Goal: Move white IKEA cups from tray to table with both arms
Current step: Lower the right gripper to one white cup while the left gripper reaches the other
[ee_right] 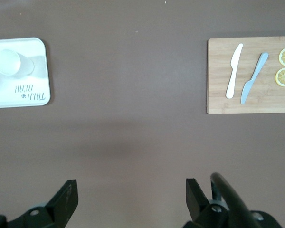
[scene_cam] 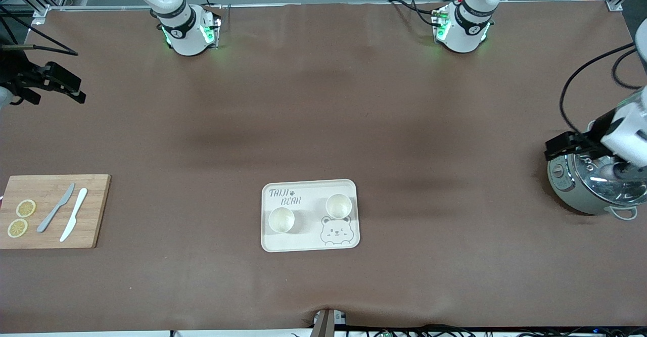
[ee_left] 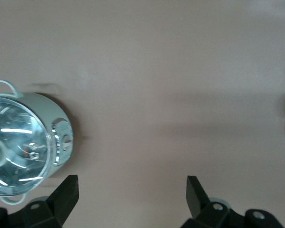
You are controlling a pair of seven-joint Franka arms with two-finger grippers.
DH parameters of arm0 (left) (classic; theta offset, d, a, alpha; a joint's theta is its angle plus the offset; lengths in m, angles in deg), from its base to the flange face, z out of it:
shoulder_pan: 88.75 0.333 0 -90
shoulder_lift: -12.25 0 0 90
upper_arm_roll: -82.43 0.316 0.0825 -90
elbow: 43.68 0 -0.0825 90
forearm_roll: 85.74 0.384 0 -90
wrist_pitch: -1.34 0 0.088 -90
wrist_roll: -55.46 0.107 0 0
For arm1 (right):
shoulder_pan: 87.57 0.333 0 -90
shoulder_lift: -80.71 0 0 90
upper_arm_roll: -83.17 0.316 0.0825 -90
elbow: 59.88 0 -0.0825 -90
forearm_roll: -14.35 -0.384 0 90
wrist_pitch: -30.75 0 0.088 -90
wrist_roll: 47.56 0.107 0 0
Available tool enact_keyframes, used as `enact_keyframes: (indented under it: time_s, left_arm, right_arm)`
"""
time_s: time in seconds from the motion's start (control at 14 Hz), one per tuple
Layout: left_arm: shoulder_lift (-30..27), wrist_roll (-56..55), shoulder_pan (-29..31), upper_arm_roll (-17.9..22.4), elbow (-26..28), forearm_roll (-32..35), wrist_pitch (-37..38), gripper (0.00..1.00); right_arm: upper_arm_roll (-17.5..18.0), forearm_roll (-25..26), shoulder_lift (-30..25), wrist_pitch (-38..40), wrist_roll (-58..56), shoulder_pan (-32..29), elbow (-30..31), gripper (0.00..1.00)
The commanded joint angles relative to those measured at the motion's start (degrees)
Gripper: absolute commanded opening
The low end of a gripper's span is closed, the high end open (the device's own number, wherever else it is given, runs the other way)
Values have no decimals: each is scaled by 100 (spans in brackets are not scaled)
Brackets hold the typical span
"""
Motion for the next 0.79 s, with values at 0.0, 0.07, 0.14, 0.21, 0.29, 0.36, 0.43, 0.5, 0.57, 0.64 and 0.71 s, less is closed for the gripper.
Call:
enact_keyframes:
  time_s: [0.0,0.07,0.14,0.21,0.29,0.36,0.43,0.5,0.57,0.64,0.71]
  left_arm:
    - [428,-162,-248,16,-133,-11,-35,100]
    - [543,-171,-301,16,-133,-3,-261,100]
    - [631,-180,-406,7,-133,-29,-429,100]
    - [771,-241,-477,7,-133,-55,-526,100]
    - [877,-459,-530,7,-133,-47,-693,100]
    - [991,-696,-635,7,-142,-29,-877,100]
    - [1123,-855,-723,16,-142,-29,-1009,100]
    - [1237,-1048,-802,16,-150,-29,-1167,100]
    - [1325,-1303,-846,7,-151,-38,-1334,100]
    - [1457,-1627,-925,7,-151,-38,-1580,100]
    - [1580,-1900,-1039,7,-168,-55,-1808,100]
  right_arm:
    - [-18,-127,277,-121,687,308,-220,100]
    - [-18,-258,488,-130,1003,414,-360,100]
    - [-18,-399,733,-130,1328,571,-553,100]
    - [-18,-435,1032,-130,1619,764,-824,100]
    - [-18,-427,1374,-130,1883,958,-1158,100]
    - [-18,-427,1717,-174,2155,1125,-1448,100]
    - [-18,-427,1973,-366,2410,1266,-1582,100]
    - [-18,-435,2149,-646,2604,1389,-1583,100]
    - [-18,-444,2377,-988,2780,1530,-1583,100]
    - [-18,-436,2597,-1279,2991,1679,-1583,100]
    - [-18,-427,2817,-1603,3219,1854,-1583,100]
